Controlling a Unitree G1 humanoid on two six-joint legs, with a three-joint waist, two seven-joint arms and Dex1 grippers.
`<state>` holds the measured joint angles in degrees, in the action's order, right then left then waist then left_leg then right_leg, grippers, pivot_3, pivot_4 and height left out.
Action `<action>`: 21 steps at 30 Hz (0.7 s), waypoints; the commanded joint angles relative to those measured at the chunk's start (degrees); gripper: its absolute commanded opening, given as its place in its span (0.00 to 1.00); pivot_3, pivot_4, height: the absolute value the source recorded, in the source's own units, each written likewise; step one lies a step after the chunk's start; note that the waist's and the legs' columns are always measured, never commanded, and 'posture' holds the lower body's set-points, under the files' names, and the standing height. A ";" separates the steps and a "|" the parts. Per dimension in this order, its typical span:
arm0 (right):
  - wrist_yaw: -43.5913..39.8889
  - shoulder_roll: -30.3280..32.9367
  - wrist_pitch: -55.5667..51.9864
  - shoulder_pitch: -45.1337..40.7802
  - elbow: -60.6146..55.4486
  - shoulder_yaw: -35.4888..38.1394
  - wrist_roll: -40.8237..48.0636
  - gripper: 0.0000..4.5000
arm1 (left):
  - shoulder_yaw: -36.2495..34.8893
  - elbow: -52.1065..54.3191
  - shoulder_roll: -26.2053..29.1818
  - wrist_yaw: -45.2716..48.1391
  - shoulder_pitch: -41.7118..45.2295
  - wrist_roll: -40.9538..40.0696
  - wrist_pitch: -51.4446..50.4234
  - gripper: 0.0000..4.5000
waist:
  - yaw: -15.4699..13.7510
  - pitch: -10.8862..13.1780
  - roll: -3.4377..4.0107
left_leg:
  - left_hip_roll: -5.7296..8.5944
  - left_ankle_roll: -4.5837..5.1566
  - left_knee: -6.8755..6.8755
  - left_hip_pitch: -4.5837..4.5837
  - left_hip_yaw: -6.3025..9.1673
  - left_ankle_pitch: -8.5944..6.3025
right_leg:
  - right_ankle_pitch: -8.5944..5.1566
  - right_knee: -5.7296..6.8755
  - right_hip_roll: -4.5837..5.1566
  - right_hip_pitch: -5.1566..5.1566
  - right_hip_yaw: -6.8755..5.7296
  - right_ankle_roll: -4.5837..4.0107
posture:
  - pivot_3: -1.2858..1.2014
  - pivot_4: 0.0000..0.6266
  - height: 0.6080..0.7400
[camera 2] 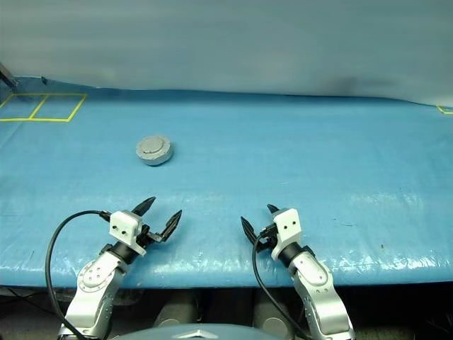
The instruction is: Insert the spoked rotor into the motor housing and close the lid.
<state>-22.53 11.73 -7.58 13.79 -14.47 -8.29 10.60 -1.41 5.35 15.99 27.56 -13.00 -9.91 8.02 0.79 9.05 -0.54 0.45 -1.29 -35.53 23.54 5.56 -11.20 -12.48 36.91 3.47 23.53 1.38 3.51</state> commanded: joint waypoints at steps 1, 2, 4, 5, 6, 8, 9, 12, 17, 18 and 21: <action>-0.38 -0.14 0.92 -0.22 -1.16 -0.06 0.23 1.00 | -0.50 0.92 0.19 0.16 0.33 -0.61 0.80 0.99 | 0.00 0.00 0.00 | 0.00 0.00 0.00 0.00 0.00 0.00 | 0.00 0.00 0.00 0.00 0.00 0.00 | 0.52 0.24 1.00; -0.42 -0.14 0.92 -0.23 -1.14 -0.07 0.23 1.00 | -0.48 0.95 0.19 0.16 0.34 -0.61 0.79 0.99 | 0.00 0.00 0.00 | 0.00 0.00 0.00 0.00 0.00 0.00 | 0.00 0.00 0.00 0.00 0.00 0.00 | 0.52 0.24 1.00; -0.47 -0.11 0.92 -0.28 -1.07 -0.17 0.18 1.00 | -0.46 1.00 0.21 0.21 0.36 -0.65 0.73 0.99 | 0.00 0.00 0.00 | 0.00 0.00 -0.01 0.00 0.00 0.00 | 0.00 0.01 0.00 0.00 0.00 0.00 | 0.52 0.24 1.00; -0.48 -0.11 0.90 -0.28 -1.09 -0.21 0.19 1.00 | -0.46 1.03 0.23 0.23 0.35 -0.65 0.72 0.99 | 0.00 0.00 0.00 | 0.00 0.00 -0.01 0.00 0.00 0.00 | 0.00 0.00 0.00 0.00 0.00 0.00 | 0.52 0.24 1.00; -0.48 -0.11 0.89 -0.28 -1.10 -0.24 0.20 1.00 | -0.47 1.06 0.24 0.24 0.35 -0.67 0.70 0.99 | 0.00 0.00 0.00 | 0.00 0.00 -0.01 0.00 0.00 0.00 | 0.00 0.00 0.00 0.00 0.00 0.00 | 0.52 0.24 1.00; -0.47 -0.10 0.86 -0.27 -1.11 -0.29 0.20 1.00 | -0.47 1.12 0.27 0.27 0.34 -0.69 0.62 0.99 | 0.00 0.00 0.00 | 0.00 0.00 -0.01 0.00 0.00 0.00 | 0.00 0.01 0.00 0.00 0.00 0.00 | 0.52 0.24 1.00; -0.47 -0.10 0.83 -0.25 -1.11 -0.30 0.21 1.00 | -0.48 1.15 0.28 0.28 0.34 -0.72 0.57 0.99 | 0.00 0.00 0.00 | 0.00 0.00 -0.01 0.00 0.00 0.00 | 0.00 0.00 0.00 0.00 0.00 0.00 | 0.52 0.24 1.00; -0.42 -0.09 0.78 -0.05 -1.21 -0.36 0.17 1.00 | -0.50 1.33 0.32 0.23 0.23 -0.72 0.37 0.99 | 0.00 0.00 0.00 | 0.00 0.00 -0.01 0.00 0.00 0.00 | 0.00 0.01 0.00 0.00 0.00 0.00 | 0.52 0.24 1.00; -0.38 -0.08 0.61 0.23 -1.32 -0.44 0.18 1.00 | -0.49 1.52 0.33 0.18 0.01 -0.77 0.09 0.99 | 0.00 0.00 0.00 | 0.00 0.00 -0.01 0.00 0.01 0.00 | 0.00 0.01 0.00 -0.01 0.00 0.00 | 0.52 0.24 1.00; -0.38 -0.06 0.55 0.26 -1.39 -0.44 0.19 1.00 | -0.49 1.58 0.32 0.17 -0.04 -0.81 0.03 0.99 | 0.00 0.00 0.00 | 0.00 0.00 -0.01 0.00 0.00 0.00 | 0.00 0.01 0.00 0.00 0.00 0.00 | 0.52 0.24 1.00; -0.37 -0.05 0.43 0.26 -1.45 -0.44 0.20 1.00 | -0.45 1.63 0.31 0.17 -0.12 -0.83 -0.01 0.99 | 0.00 0.00 0.00 | 0.00 0.00 -0.01 0.00 0.00 0.00 | 0.00 0.01 0.00 -0.01 0.00 0.00 | 0.52 0.24 1.00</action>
<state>-22.61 11.75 -7.76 14.06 -14.43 -8.65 10.59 -1.41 5.35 16.02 27.59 -13.07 -10.11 7.77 0.79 9.04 -0.54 0.45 -1.29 -35.55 23.54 5.56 -11.19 -12.48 36.92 3.46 23.53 1.38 3.51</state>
